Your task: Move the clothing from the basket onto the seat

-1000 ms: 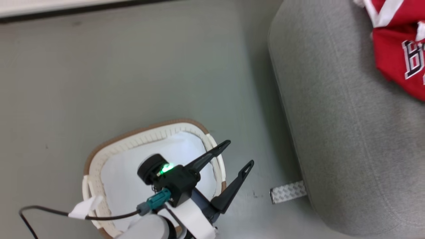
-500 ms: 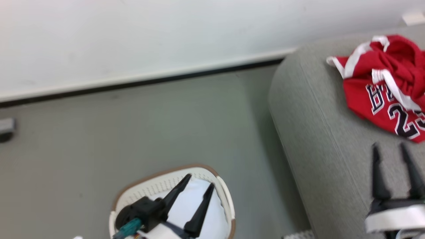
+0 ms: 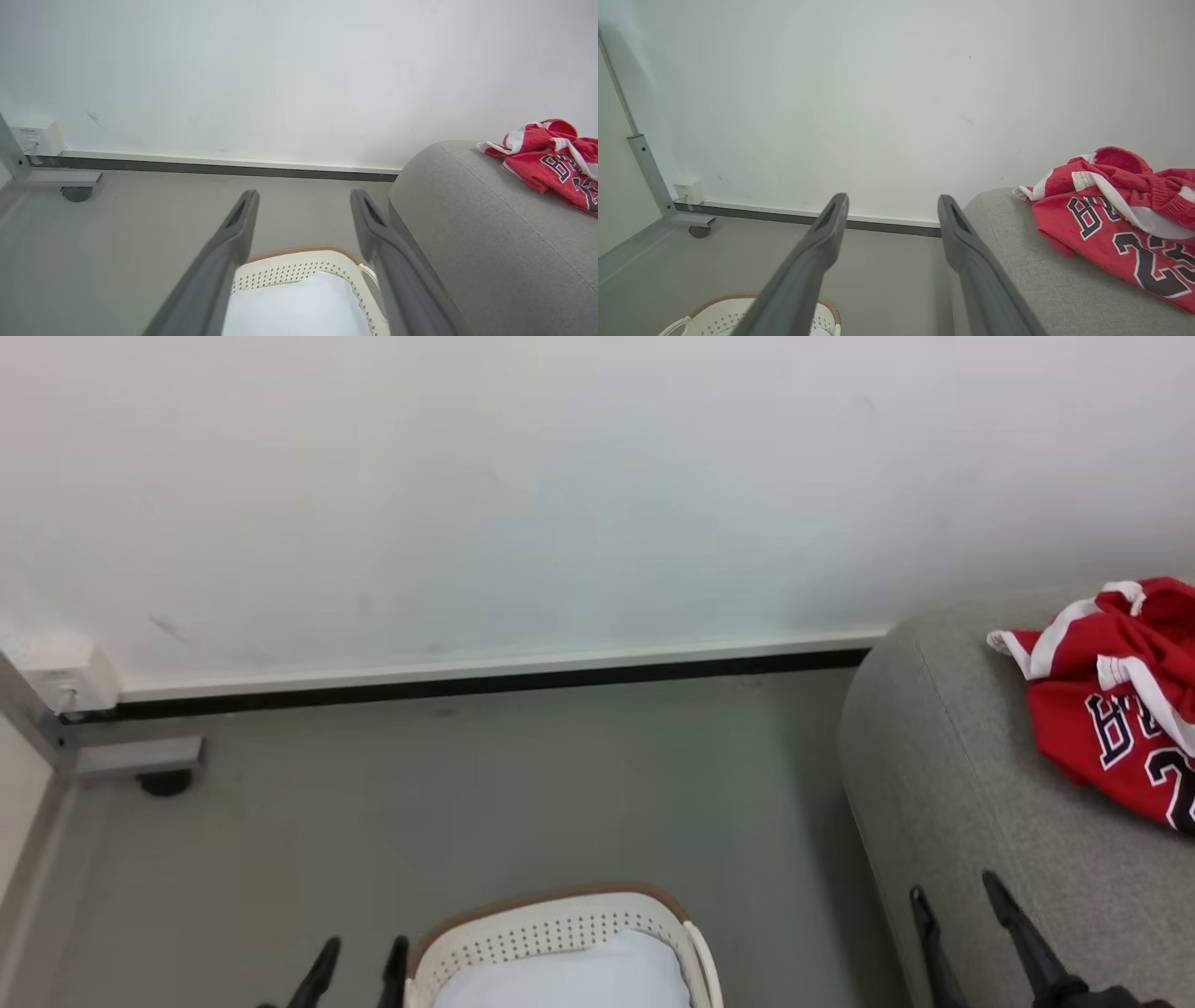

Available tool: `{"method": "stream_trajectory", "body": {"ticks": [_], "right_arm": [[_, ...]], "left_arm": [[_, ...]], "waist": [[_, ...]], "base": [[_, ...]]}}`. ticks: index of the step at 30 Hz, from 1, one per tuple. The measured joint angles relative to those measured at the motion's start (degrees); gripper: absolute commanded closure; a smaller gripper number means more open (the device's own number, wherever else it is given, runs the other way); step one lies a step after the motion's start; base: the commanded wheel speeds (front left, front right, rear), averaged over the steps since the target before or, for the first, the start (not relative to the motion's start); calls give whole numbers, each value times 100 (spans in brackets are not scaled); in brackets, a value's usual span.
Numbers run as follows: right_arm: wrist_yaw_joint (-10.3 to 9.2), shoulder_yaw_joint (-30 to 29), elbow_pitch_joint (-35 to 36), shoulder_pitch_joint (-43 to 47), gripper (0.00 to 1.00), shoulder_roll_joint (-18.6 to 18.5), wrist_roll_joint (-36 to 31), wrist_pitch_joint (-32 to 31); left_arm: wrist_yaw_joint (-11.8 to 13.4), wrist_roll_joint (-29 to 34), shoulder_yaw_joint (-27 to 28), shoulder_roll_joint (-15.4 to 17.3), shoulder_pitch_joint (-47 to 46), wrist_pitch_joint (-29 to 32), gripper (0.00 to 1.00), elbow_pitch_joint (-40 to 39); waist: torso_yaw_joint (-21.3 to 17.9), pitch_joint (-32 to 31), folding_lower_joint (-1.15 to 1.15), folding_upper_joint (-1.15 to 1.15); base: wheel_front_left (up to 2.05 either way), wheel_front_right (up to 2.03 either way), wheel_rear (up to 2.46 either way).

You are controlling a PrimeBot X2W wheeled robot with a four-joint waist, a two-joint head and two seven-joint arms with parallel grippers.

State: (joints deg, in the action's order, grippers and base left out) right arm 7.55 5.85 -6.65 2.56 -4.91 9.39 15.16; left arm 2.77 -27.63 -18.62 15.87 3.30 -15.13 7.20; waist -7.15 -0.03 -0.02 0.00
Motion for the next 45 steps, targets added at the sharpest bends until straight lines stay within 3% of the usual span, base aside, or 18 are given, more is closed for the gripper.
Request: {"method": "stream_trajectory", "body": {"ticks": [10,24,25,31,45], "right_arm": [[1,-15,-315,221,0,179,-192,1],[0,-245,-678,86,0,201,-119,1],[1,-247,-699,96,100,200,-118,2],[1,-222,-961,265,100,225,-55,-14],[1,-303,-947,182,100,186,1539,-352]], "left_arm": [[-448,527,1038,-376,639,0,0,210],[-867,994,1591,-842,620,0,0,465],[-879,990,1593,-851,622,0,100,490],[-879,922,1557,-971,682,37,100,769],[-888,-378,1722,-1023,474,419,100,778]], "waist": [[128,-377,1,0],[216,-419,2,0],[218,-419,2,0],[225,-415,2,0],[279,-366,2,0]], "base": [[0,0,0],[0,0,0],[0,0,0],[0,0,0],[0,0,0]]}}
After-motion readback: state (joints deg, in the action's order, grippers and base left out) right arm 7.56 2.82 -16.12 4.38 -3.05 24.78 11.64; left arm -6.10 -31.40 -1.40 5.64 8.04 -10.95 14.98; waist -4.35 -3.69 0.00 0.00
